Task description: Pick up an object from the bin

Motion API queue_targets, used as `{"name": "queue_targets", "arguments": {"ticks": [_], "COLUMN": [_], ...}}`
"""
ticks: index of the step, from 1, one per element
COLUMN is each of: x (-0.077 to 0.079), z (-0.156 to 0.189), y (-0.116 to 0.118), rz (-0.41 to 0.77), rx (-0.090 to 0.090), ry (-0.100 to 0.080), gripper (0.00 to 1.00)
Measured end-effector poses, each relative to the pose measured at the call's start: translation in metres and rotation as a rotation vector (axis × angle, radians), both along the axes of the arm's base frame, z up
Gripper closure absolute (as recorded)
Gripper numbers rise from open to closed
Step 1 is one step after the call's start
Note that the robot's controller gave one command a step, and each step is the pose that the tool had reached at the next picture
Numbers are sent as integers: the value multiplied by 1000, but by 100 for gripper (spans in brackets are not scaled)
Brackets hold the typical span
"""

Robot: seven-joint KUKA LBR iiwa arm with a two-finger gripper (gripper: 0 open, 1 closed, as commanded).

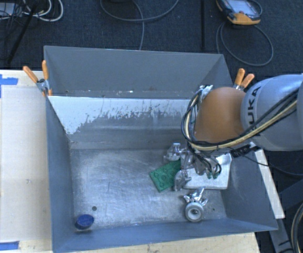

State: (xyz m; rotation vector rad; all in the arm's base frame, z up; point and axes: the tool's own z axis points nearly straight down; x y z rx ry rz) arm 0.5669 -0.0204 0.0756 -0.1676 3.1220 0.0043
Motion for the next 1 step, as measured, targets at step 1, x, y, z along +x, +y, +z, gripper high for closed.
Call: {"name": "queue_targets", "arguments": {"ticks": [1], "x": [-1], "z": [130], "y": [15], "rz": [4], "rx": [-2], "ry": [7], "gripper": [100]}}
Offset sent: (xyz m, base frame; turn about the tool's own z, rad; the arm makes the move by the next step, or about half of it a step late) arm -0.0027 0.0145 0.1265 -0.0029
